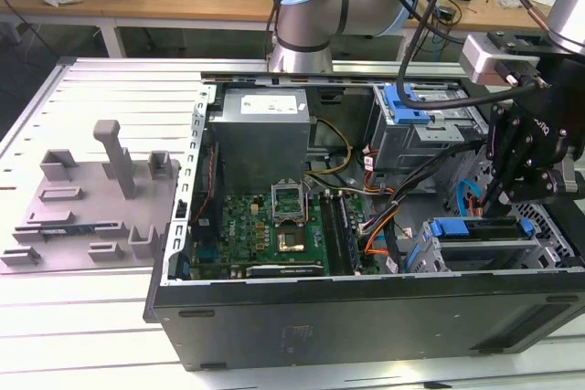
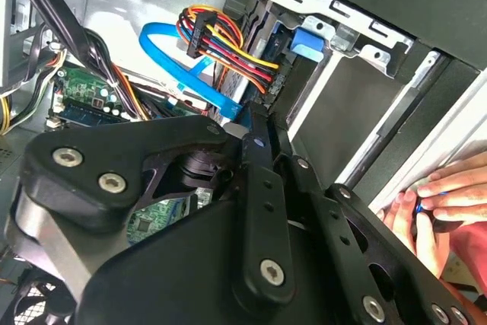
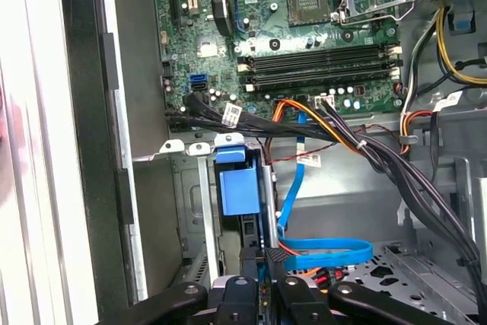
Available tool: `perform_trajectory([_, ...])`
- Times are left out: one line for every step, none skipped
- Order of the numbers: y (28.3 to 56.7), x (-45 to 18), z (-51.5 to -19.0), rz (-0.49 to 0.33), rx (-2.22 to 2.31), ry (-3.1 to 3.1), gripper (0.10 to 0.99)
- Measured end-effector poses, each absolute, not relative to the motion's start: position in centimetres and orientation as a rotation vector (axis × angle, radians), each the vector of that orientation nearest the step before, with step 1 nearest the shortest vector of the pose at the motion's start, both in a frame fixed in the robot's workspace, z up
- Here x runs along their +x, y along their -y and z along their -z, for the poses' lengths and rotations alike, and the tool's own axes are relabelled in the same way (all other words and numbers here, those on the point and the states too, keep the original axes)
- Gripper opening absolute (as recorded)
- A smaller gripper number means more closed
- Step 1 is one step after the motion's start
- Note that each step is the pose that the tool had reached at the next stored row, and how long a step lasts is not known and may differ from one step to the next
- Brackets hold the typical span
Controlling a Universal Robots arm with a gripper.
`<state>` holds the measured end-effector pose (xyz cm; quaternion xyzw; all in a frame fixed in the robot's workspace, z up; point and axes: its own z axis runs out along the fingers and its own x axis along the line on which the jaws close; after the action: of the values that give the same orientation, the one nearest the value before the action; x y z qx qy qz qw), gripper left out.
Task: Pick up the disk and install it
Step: 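Insert the second disk wire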
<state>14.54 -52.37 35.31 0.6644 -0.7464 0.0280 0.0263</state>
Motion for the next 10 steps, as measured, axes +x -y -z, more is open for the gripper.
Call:
perform_trajectory([52.37,14.54,-35.31,-0.087,2.053,2.306,0.161])
perform_trajectory([52.37,14.54,-35.28,-0.087,2.053,2.306,0.161])
perform_trajectory([52.38,14.54,-35.24,-0.087,2.053,2.306,0.161])
perform_trajectory([52.38,14.54,-35.21,-0.087,2.053,2.306,0.161])
perform_trajectory([52.38,14.54,-35.18,-0.087,2.053,2.306,0.161])
perform_trajectory([52.38,14.54,-35.16,-0.086,2.054,2.305,0.161])
perform_trajectory([52.38,14.54,-35.11,-0.086,2.056,2.303,0.161])
perform_trajectory([52.37,14.54,-35.08,-0.086,2.061,2.298,0.161])
perform_trajectory([52.37,14.54,-35.07,-0.085,2.066,2.293,0.161])
perform_trajectory([52.36,14.54,-35.06,-0.085,2.068,2.291,0.161])
